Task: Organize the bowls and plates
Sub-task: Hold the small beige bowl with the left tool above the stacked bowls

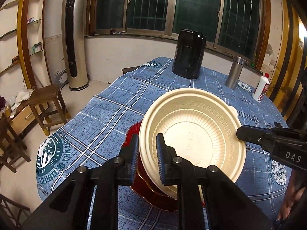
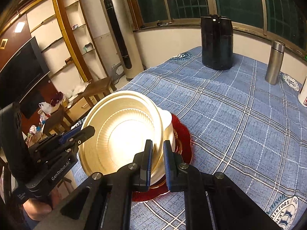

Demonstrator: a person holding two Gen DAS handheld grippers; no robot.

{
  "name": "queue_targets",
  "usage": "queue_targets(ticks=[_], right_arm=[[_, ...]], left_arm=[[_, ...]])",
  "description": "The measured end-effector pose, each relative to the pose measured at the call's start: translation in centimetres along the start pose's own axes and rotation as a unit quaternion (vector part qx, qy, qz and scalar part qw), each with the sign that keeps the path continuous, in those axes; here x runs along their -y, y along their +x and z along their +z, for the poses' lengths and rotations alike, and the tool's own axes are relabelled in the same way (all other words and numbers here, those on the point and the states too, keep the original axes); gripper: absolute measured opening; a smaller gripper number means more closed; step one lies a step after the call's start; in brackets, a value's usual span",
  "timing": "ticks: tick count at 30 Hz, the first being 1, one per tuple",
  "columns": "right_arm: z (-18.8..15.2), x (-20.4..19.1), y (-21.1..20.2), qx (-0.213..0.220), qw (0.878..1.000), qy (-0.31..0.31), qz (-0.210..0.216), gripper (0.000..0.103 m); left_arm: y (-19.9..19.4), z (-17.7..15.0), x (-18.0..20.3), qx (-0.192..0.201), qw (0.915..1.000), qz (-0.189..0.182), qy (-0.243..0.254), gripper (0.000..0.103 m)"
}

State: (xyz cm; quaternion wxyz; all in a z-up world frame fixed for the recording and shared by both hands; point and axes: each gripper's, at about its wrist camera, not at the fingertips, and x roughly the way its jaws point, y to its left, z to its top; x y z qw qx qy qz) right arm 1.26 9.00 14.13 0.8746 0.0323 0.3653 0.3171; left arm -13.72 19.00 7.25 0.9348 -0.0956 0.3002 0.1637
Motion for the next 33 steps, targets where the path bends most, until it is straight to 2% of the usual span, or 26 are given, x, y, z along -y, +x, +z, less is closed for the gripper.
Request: queue_targets(ticks=[18,23,33], right_arm=[[-0.8,-0.3,0.2,-0.002,1.000,-0.008,-0.016,0.011],[-0.9,-0.3,0.2,-0.002,1.000,-0.006,-0.011,0.016],[-0.9,0.0,-0.7,0.006,1.000,0.004,0.005,0.017]], left_arm=[[0.8,-0.7,0.5,-0.008,0.9999,0.008,0.009,0.015],[0.8,-0.7,0.5,-0.010,0.9999,0.007,0.009,0.015],[0.4,-0.7,0.6,-0.007,0.9999,0.003,0.007,0.016]])
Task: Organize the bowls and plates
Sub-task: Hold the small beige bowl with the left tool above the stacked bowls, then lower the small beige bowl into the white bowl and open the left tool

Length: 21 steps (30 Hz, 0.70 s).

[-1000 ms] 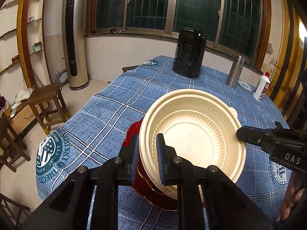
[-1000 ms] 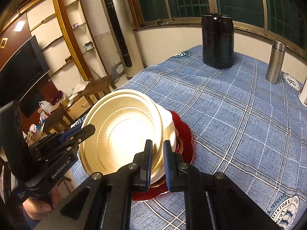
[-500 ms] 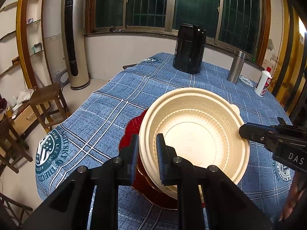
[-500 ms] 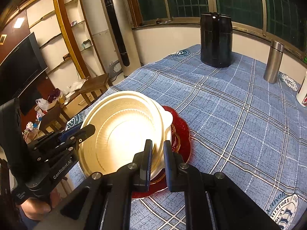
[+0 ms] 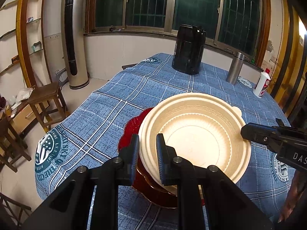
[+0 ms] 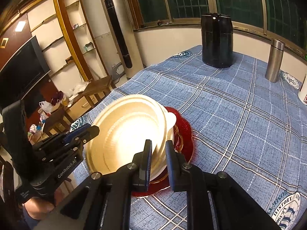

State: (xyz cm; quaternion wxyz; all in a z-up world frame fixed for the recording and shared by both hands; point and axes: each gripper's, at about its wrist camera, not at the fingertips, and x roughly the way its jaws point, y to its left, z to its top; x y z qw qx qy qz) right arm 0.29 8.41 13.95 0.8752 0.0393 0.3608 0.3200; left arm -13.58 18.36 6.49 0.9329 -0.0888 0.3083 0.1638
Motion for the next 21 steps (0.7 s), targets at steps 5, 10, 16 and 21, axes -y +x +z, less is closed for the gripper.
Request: queue_targets(ticks=[5,10,16,21], right_arm=[[-0.1,0.2,-1.0,0.008,1.000,0.005,0.010,0.017],[-0.3,0.8,-2.1,0.019,1.000,0.016,0.018,0.017],[-0.5,3.7,-3.1,0.032,0.998,0.059,0.022,0.018],[-1.5,7.1,-1.6,0.004,0.992,0.120,0.049,0.018]], left_arm=[[-0.4,0.1,0.2,0.001,1.0000,-0.003,0.001,0.017],[-0.7,0.3,0.1,0.004,1.0000,-0.003,-0.001,0.017],[-2.6,1.4,-2.7,0.019,0.9985,-0.037,-0.036,0.017],[-0.8,1.4,-6.7,-0.015,0.9937,-0.058,-0.094,0.017]])
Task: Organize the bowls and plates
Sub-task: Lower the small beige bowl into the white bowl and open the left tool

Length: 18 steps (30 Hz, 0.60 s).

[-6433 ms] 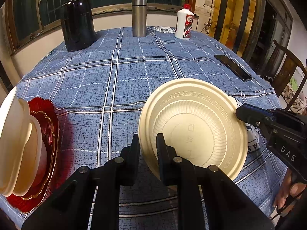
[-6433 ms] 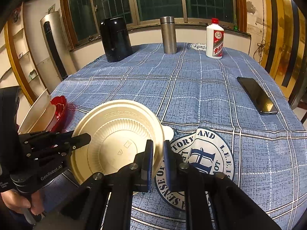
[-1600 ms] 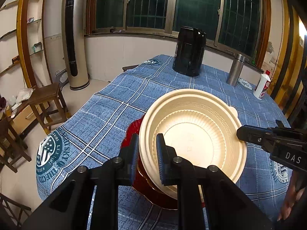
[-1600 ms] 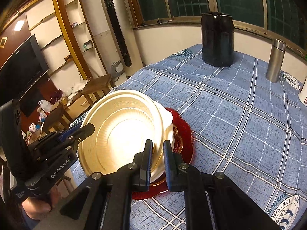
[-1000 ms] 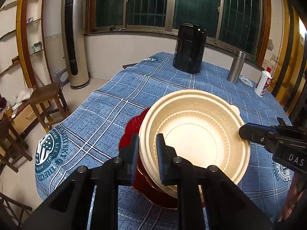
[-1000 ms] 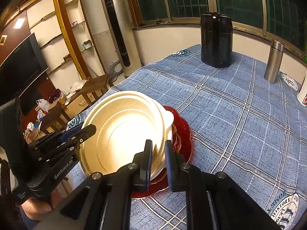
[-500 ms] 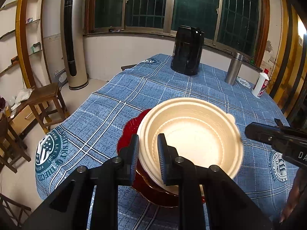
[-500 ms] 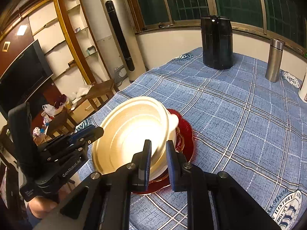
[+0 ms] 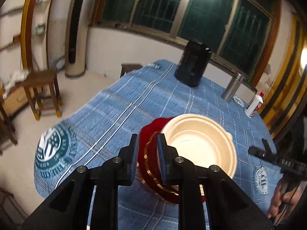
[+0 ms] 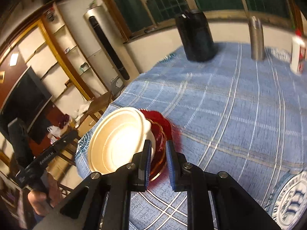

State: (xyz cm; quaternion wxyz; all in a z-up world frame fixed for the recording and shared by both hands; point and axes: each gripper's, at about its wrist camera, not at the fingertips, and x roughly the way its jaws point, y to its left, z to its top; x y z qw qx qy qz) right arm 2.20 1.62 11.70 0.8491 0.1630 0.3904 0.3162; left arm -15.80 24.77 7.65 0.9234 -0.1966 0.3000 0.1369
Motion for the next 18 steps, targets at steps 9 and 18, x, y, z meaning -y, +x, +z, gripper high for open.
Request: queue_targets(ticks=[9,18], right_arm=[[-1.2,2.3,3.8,-0.054,0.997,0.053,0.030,0.017],[-1.5,2.4,5.8,-0.074,0.995,0.060,0.028,0.017]], left_arm=[[3.9,-1.1,-2.5,-0.065,0.9957,-0.036,-0.055,0.017],[5.7,-1.3,-2.5,-0.086,0.9946,-0.038,-0.044,0.017]])
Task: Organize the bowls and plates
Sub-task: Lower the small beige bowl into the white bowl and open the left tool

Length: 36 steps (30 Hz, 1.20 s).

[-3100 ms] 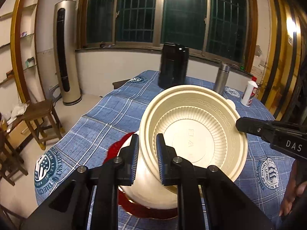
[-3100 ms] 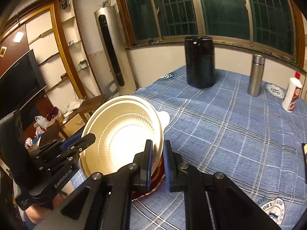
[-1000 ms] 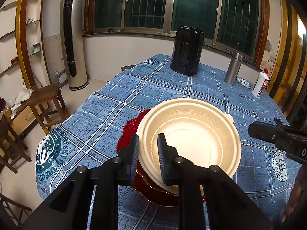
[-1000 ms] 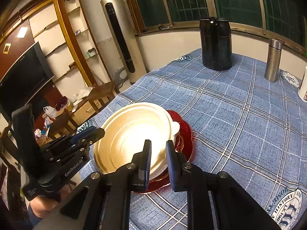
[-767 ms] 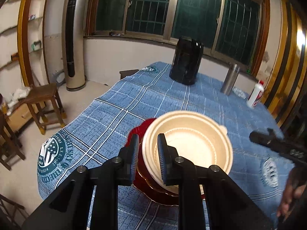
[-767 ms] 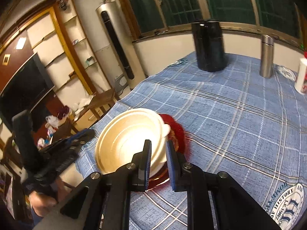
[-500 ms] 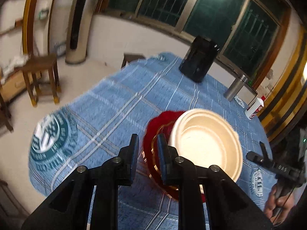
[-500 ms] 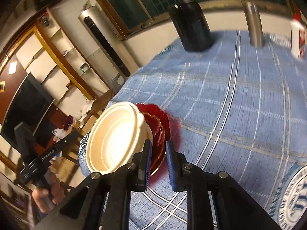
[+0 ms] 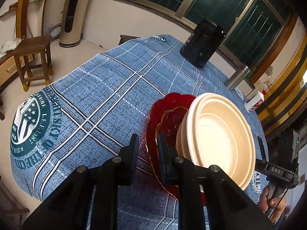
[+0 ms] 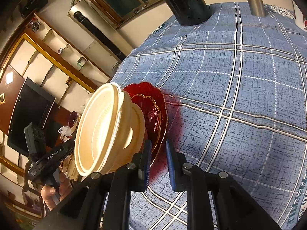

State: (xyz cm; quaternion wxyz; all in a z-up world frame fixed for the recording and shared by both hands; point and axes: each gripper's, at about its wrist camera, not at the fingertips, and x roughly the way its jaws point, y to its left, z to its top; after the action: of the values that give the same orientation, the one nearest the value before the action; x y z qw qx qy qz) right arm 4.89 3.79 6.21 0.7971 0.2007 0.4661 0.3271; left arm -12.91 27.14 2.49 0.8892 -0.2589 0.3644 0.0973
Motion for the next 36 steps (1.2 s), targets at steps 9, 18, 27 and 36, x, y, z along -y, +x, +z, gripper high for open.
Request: queue_targets(ticks=[9,18,27,36], right_arm=[[0.4,-0.5,3.1,-0.018,1.000,-0.004,-0.022,0.014],[-0.1,-0.1,2.3,0.001,0.999,-0.013,-0.041,0.012],[-1.8,5.7,-4.2,0.043,0.996,0.020,-0.076,0.012],[-4.0,14.5,-11.7,0.109,0.981,0.102,-0.123,0.012]], left_arm=[[2.0,0.4,-0.1,-0.016,0.9998,0.000,0.007,0.015],[2.7,0.0,2.5,-0.025,0.9990,0.011,0.036,0.007],[5.2,-2.0,10.8,-0.060,0.9936,-0.017,0.094,0.007],[9.1,-5.4,22.4,-0.083,0.9796,-0.032,0.180,0.007]])
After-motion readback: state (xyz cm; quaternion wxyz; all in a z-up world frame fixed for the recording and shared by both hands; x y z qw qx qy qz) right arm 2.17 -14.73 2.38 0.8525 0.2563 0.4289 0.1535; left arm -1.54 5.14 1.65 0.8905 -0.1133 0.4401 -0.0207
